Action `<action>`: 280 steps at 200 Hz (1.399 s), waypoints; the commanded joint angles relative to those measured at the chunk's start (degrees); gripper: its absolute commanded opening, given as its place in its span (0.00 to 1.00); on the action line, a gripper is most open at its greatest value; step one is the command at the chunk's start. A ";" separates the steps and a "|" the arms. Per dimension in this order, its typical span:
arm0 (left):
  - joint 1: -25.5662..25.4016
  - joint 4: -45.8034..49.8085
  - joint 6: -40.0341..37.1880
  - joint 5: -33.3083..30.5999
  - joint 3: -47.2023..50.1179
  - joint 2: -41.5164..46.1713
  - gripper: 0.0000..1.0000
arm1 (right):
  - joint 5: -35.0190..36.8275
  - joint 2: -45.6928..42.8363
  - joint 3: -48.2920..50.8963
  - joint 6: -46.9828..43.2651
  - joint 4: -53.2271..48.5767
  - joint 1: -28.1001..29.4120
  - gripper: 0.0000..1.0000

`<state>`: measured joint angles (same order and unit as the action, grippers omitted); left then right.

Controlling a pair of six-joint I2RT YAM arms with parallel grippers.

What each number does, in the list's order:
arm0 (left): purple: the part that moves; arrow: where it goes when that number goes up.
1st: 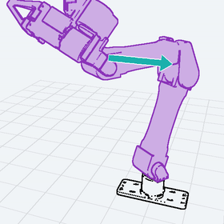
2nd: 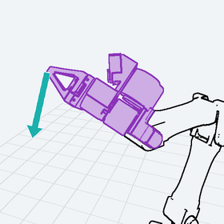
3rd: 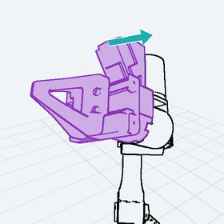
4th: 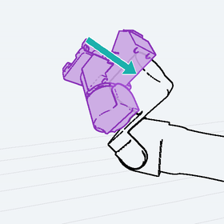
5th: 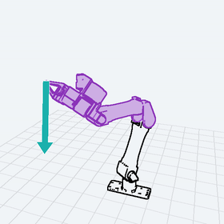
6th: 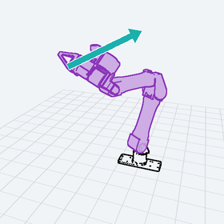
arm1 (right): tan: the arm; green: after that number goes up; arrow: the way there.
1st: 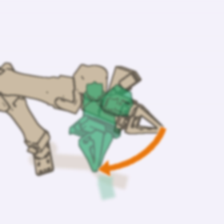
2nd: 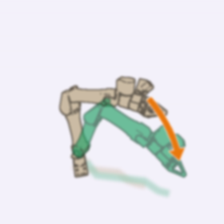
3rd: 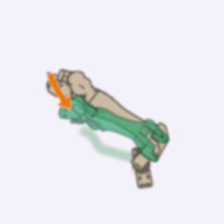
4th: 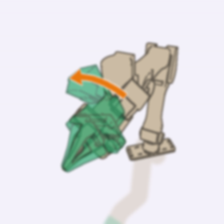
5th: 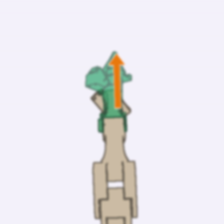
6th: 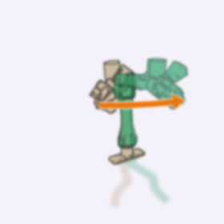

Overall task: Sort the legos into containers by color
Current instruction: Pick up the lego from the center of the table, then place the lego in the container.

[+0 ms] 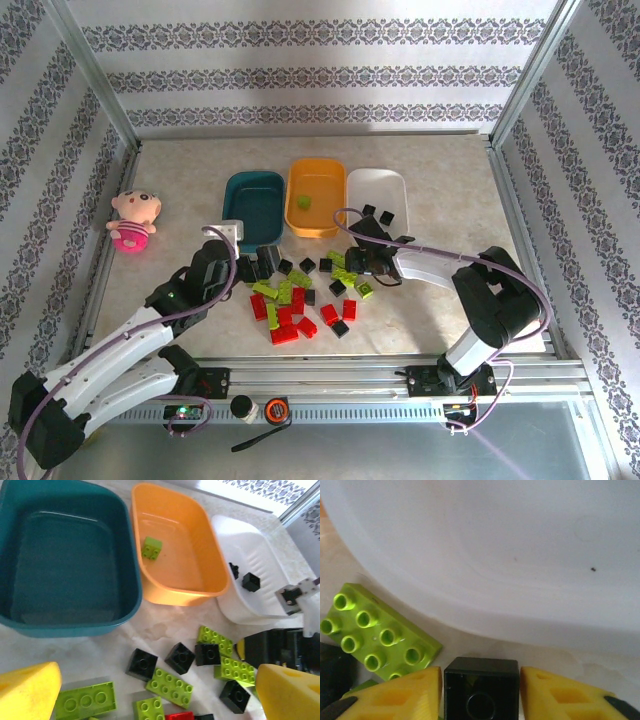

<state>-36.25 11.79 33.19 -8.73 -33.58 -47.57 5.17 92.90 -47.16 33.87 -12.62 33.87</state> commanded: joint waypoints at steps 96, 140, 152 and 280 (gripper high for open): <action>0.71 0.84 -1.51 -2.43 -0.69 -2.87 0.99 | 1.14 -18.39 -3.13 -4.38 -6.66 -1.17 0.26; 0.72 0.38 -0.85 -1.40 -0.86 -3.98 0.99 | 2.03 -9.54 -13.50 -6.68 -7.17 -8.09 0.26; 0.73 0.94 -0.57 -1.30 -0.94 -3.98 0.99 | 2.86 -5.28 -16.83 -7.14 -7.05 -9.30 0.26; 1.17 4.11 -0.58 -2.08 0.38 -0.86 0.99 | 3.26 6.24 -28.91 -6.01 -12.95 -12.98 0.70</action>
<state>-35.86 14.06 33.19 -9.72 -33.58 -48.86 8.10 104.79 -77.21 27.70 -23.62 20.40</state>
